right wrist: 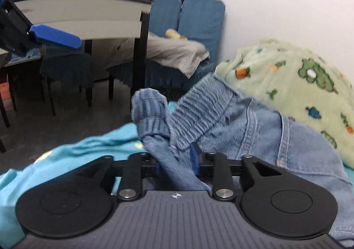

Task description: Fold clothes

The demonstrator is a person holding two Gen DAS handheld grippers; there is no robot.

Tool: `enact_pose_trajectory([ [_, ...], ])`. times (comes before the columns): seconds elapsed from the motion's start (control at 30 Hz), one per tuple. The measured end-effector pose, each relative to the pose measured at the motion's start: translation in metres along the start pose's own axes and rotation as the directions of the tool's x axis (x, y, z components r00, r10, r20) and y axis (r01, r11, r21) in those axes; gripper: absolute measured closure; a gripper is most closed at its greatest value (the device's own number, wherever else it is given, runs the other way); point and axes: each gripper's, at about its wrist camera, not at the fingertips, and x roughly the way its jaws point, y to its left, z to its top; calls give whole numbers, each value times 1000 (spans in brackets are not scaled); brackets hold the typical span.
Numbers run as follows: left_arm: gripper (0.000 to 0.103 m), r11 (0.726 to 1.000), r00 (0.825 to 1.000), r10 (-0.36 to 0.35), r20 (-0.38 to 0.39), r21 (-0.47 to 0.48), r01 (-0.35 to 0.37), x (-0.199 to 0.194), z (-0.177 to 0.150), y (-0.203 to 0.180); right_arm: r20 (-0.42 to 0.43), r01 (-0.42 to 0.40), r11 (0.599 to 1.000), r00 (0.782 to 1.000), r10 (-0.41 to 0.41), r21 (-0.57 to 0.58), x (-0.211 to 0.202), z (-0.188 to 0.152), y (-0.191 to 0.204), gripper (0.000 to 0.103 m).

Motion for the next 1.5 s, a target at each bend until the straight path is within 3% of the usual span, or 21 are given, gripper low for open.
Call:
enact_pose_trajectory([
  [0.03, 30, 1000, 1000, -3, -5, -6, 3, 1, -1, 1, -8, -14, 1000, 1000, 14, 3, -2, -3, 0, 43],
  [0.07, 30, 1000, 1000, -7, -10, -9, 6, 2, -2, 2, 7, -51, 999, 999, 51, 6, -8, -6, 1, 12],
  [0.1, 30, 1000, 1000, -9, -17, -8, 9, 3, -4, 3, 23, -88, 996, 996, 88, 9, -13, -9, 1, 5],
  [0.23, 29, 1000, 999, -8, -50, 25, 9, 11, -15, -2, 16, -112, 991, 993, 113, -68, -38, -10, 7, 7],
  [0.3, 29, 998, 998, -6, -61, 59, 10, 14, -22, -9, 25, -112, 992, 993, 114, -48, -55, -7, -5, 7],
  [0.4, 29, 990, 998, 8, -62, 138, 1, 20, -36, -24, 54, -89, 994, 995, 85, 66, -80, -4, -35, 7],
  [0.53, 29, 979, 996, 34, -77, 205, -17, 31, -53, -36, 82, -15, 959, 997, -9, 284, -102, -8, -77, 7],
  [0.73, 29, 979, 993, 78, -94, 196, -58, 46, -74, -34, 96, 61, 840, 986, -134, 540, -116, -38, -135, 7],
  [0.9, 29, 985, 980, 123, -154, 141, -101, 64, -89, -21, 33, 75, 689, 989, -143, 721, -107, -60, -178, 8],
  [0.97, 27, 983, 971, 160, -178, 119, -140, 72, -95, -13, 30, 70, 646, 989, -142, 760, -102, -68, -188, 8],
  [1.17, 22, 987, 965, 162, -206, 31, -159, 95, -102, 7, 42, 5, 509, 996, -80, 861, -87, -95, -210, 8],
  [1.33, 17, 989, 964, 88, -251, -92, -114, 112, -108, 29, 58, -64, 428, 998, 28, 901, -66, -112, -216, 8],
  [1.43, 15, 982, 964, 52, -262, -163, -97, 118, -110, 39, 29, -64, 459, 996, 84, 886, -51, -112, -212, 9],
  [1.5, 15, 984, 967, 43, -252, -157, -84, 122, -110, 37, 28, -75, 461, 994, 108, 884, -43, -112, -210, 10],
])
